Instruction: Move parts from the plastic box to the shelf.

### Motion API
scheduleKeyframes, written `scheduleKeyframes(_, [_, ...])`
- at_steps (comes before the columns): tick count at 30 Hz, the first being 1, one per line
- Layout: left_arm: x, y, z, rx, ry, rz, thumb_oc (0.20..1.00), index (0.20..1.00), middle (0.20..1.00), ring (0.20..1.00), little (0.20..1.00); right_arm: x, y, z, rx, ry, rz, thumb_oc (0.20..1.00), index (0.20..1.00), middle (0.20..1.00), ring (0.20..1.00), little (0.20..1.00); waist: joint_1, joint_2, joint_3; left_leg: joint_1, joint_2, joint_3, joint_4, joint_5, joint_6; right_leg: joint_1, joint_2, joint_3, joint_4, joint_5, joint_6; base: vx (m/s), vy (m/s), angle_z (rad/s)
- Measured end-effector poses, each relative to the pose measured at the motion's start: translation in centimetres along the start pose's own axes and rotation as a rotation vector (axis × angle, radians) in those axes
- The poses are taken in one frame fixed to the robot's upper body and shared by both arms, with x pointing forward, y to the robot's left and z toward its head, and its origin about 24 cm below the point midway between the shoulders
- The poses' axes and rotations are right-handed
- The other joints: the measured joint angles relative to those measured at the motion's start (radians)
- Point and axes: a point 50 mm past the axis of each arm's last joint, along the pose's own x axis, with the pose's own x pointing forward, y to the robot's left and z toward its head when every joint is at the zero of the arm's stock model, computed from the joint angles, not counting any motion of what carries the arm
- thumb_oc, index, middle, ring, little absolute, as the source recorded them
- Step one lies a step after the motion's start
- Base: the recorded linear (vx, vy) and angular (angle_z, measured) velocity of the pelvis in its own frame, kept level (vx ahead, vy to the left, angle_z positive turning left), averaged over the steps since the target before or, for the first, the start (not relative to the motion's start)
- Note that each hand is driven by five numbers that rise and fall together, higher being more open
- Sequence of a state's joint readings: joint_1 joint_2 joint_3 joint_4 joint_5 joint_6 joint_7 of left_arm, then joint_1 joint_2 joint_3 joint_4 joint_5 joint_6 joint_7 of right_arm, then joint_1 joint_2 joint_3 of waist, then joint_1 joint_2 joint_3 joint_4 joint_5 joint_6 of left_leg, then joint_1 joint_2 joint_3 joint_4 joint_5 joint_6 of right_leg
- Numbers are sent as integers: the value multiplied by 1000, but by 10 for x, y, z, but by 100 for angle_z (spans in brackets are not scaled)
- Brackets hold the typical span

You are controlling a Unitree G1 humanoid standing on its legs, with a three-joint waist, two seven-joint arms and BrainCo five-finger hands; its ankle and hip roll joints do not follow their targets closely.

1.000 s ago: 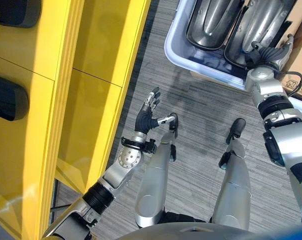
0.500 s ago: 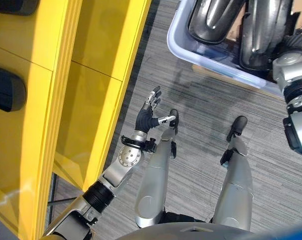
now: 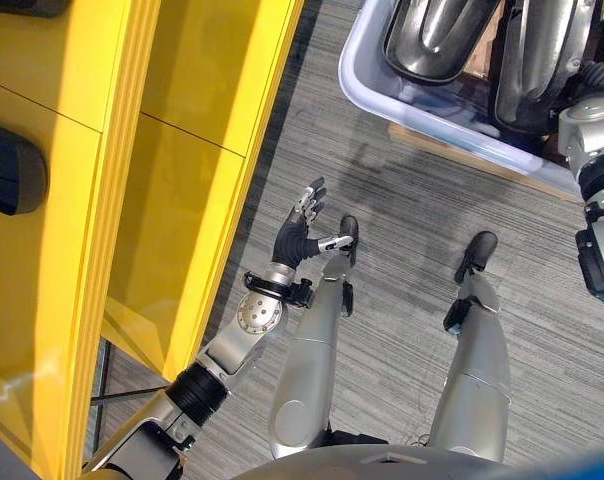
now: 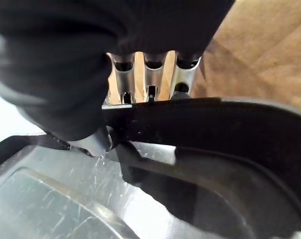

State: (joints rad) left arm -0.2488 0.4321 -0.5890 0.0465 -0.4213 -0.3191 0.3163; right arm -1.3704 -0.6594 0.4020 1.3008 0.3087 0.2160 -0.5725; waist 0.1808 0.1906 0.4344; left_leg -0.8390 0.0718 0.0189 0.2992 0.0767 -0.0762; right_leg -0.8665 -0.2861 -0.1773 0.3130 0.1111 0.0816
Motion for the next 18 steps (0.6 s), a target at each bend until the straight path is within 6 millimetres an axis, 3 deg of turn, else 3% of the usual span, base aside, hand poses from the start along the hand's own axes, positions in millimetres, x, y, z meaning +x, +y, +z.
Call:
scheduleKeyframes(10, [1,-5,0,-31,-26,-2,1000,1000,1000,1000,1000,-13,17,-7,-51,-138,-84,200,200,200,200,200,-6,6,1,57,1,23,-21,4,5,58,5,6,-49,25,2,-14,-25,-4])
scheduleKeyframes(13, [0,-3,1,-28,-38,-1,1000,1000,1000,1000,1000,-18,24,-18,-118,-150,-72,200,200,200,200,200,-11,15,2,117,0,33,-46,-1,8,113,7,10,-73,31,7,-16,-39,-7])
scheduleKeyframes(18, [-9,5,4,-5,-46,-22,1000,1000,1000,1000,1000,-14,10,-8,-259,-286,-182,200,200,200,200,200,-7,23,6,205,0,40,-77,0,8,196,10,10,-102,34,10,-11,-36,-3])
